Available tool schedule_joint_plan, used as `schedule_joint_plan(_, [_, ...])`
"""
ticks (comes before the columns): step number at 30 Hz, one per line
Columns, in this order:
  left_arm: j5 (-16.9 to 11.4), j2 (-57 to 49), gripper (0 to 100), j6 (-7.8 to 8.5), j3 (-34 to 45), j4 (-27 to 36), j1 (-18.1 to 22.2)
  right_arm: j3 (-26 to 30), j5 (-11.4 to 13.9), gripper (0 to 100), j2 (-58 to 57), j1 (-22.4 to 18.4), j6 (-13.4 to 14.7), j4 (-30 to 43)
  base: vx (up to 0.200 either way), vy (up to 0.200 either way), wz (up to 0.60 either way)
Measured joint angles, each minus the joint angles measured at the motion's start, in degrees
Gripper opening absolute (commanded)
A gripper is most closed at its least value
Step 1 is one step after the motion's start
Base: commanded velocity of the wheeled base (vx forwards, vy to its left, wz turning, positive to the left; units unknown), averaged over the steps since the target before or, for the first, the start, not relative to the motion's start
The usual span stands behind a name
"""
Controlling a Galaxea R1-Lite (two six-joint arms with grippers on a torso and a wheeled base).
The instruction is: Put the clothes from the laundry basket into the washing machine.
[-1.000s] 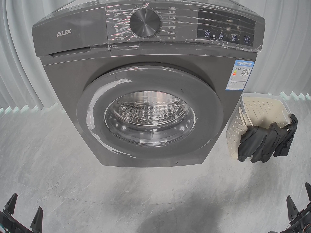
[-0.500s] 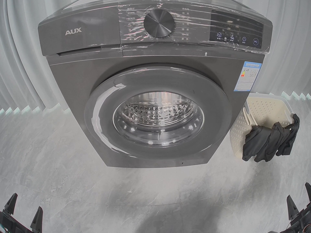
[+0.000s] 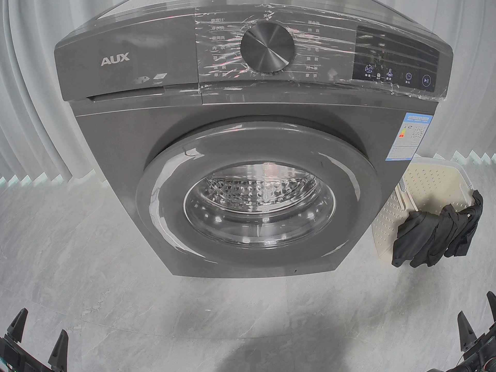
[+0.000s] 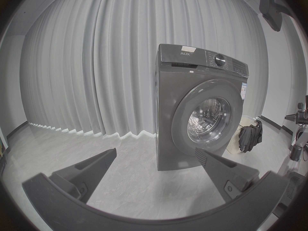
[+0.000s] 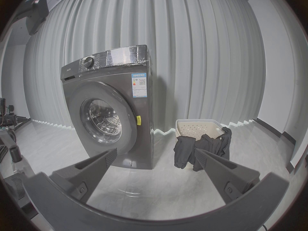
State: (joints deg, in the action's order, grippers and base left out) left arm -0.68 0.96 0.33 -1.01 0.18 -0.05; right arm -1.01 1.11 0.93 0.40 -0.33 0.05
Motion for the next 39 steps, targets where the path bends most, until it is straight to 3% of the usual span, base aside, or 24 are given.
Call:
schedule_joint_plan(9, [0.0, 0.0, 100, -0.06, 0.0, 0.0, 0.05, -0.02, 0.26, 100, 0.0, -0.11, 0.38, -2.29, 0.0, -0.067, 0.0])
schedule_joint_plan(12, [0.0, 0.02, 100, -0.06, 0.0, 0.0, 0.05, -2.32, 1.07, 100, 0.0, -0.1, 0.28, -4.17, 0.0, 0.0, 0.0])
schedule_joint_plan(15, [0.0, 0.0, 100, -0.04, 0.0, 0.0, 0.05, -6.36, 4.52, 100, 0.0, -0.05, 0.04, -3.49, 0.0, 0.0, 0.0])
schedule_joint_plan(19, [-0.02, 0.0, 100, -0.01, 0.0, 0.0, 0.05, -9.85, 12.71, 100, 1.02, -0.11, -1.74, 0.68, 0.0, 0.0, 0.0])
schedule_joint_plan(25, [-0.02, 0.0, 100, 0.0, 0.0, 0.0, 0.05, -11.3, 17.27, 100, 8.98, -0.22, -11.11, 1.17, 0.0, 0.0, 0.0])
schedule_joint_plan(29, [-0.02, 0.0, 100, 0.02, 0.0, -0.02, 0.05, -11.89, 21.09, 100, 17.01, 0.0, -12.95, -1.77, 0.0, -0.1, 0.0])
schedule_joint_plan(33, [-0.02, 0.0, 100, -0.01, 0.0, -0.05, 0.05, -12.13, 23.77, 100, 26.08, 1.0, -11.81, -6.61, 0.0, -0.2, 0.0])
schedule_joint_plan(39, [0.0, 0.0, 100, -0.04, 0.0, -0.05, 0.05, -12.41, 25.25, 100, 37.5, 8.02, -1.94, -15.21, 0.0, -0.1, 0.0])
